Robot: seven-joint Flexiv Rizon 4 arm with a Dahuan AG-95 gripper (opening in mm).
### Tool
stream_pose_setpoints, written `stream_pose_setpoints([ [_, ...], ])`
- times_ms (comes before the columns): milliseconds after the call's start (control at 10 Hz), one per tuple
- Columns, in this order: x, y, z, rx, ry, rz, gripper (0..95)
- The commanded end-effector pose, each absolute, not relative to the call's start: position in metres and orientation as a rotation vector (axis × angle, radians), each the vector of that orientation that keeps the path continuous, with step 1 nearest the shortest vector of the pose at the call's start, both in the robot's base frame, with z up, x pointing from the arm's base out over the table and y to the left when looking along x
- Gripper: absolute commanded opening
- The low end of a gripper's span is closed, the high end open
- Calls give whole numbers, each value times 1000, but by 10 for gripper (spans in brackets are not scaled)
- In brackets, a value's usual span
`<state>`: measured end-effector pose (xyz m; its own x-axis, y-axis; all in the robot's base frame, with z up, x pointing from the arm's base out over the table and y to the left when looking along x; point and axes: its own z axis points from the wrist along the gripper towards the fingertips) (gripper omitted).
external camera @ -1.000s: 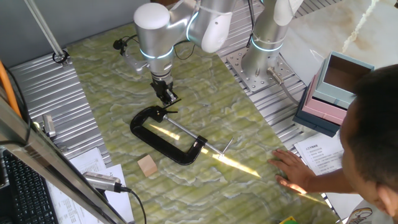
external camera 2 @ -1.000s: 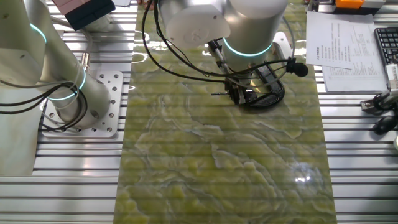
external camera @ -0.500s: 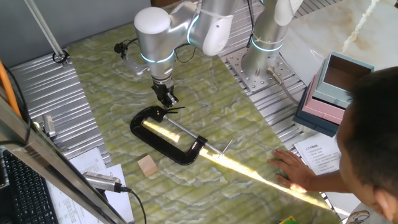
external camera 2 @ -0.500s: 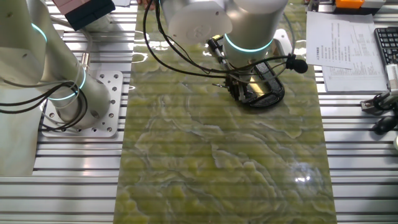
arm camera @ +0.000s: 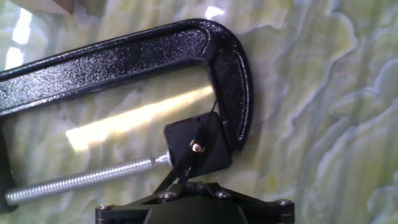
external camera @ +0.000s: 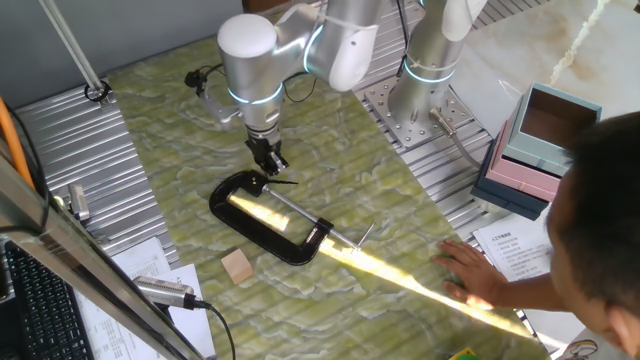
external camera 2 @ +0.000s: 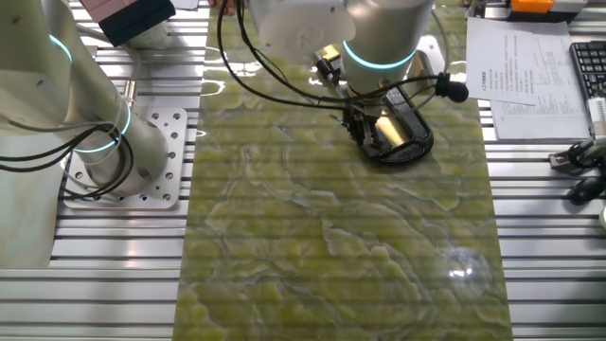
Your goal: Turn the hands of a clock
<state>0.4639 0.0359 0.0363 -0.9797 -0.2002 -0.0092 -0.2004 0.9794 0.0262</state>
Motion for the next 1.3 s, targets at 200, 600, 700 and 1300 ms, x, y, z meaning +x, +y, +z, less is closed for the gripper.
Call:
stream_pose_setpoints([
  [200, 464, 37, 40, -312, 3123, 42, 0],
  [600, 465, 36, 51, -302, 3136, 40, 0],
  [700, 465, 35, 59, -307, 3144, 31, 0],
  [1300, 461, -23, 96, -452, 3128, 28, 0],
])
